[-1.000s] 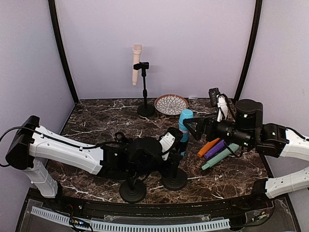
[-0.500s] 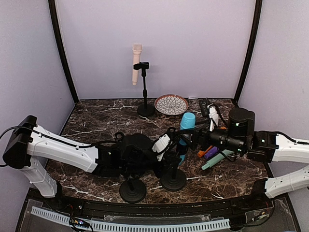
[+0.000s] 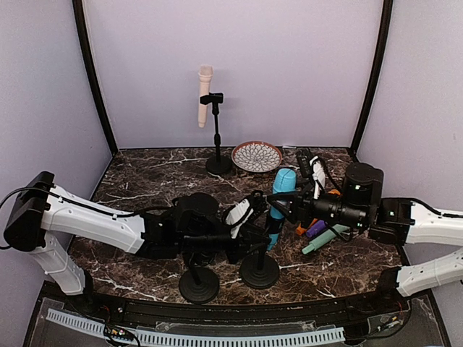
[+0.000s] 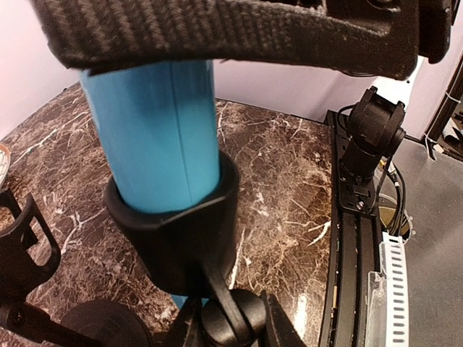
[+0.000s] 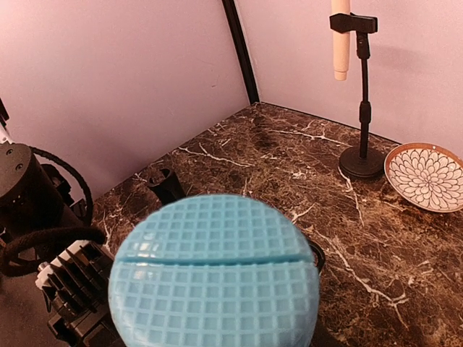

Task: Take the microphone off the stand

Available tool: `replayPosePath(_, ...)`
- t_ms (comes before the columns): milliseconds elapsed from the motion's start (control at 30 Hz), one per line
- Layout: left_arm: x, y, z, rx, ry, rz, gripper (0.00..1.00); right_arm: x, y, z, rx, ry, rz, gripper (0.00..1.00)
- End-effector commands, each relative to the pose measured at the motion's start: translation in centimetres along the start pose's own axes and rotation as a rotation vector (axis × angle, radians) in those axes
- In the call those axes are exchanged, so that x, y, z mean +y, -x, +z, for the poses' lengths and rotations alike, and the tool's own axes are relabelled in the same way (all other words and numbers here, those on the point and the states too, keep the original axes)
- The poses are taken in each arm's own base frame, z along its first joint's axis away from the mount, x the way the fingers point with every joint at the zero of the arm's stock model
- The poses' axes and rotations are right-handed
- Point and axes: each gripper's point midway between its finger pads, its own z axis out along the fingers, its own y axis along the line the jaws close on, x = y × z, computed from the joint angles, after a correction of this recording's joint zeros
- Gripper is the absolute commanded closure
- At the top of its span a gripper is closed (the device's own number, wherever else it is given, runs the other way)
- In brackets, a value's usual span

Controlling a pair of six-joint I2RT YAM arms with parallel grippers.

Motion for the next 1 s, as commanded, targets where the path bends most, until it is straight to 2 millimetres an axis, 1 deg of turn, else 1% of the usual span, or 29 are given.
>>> replayPosePath(0, -2.0, -2.6, -0.2, 0.103, -0.111, -0.010, 1.00, 2.1, 4.2, -1.5, -0.113, 0.116, -0.030, 0.92)
replayPosePath(133, -1.4, -4.3, 0.3, 0.172, -0.082, 0.027, 1.00, 0.5, 5.9, -1.7, -0.128, 0.032, 0.027, 0.94)
replayPosePath(233, -1.1, -5.5, 0.5, 0.221, -0.075, 0.050, 1.00, -1.4, 7.1, -1.6, -0.135, -0.088, 0.103, 0.95)
replayPosePath(367, -1.2, -7.0, 0.7, 0.277, -0.075, 0.080, 1.00, -3.6, 7.9, -1.8, -0.122, -0.234, 0.193, 0.96)
replayPosePath(467, -1.2, -7.9, 0.9, 0.308, -0.077, 0.095, 1.00, -5.0, 8.7, -2.6, -0.146, -0.324, 0.230, 0.96)
replayPosePath(567, -1.2, -8.7, 1.0, 0.338, -0.076, 0.107, 1.00, -5.8, 9.2, -3.3, -0.167, -0.380, 0.244, 0.97)
replayPosePath(733, -1.3, -9.6, 1.0, 0.365, -0.077, 0.112, 1.00, -6.6, 9.7, -3.8, -0.182, -0.435, 0.252, 0.98)
replayPosePath(867, -1.5, -10.1, 0.9, 0.380, -0.083, 0.114, 1.00, -7.0, 10.4, -4.1, -0.194, -0.469, 0.236, 0.98)
replayPosePath(967, -1.6, -10.3, 0.9, 0.386, -0.086, 0.113, 1.00, -6.9, 11.2, -4.2, -0.209, -0.473, 0.223, 0.98)
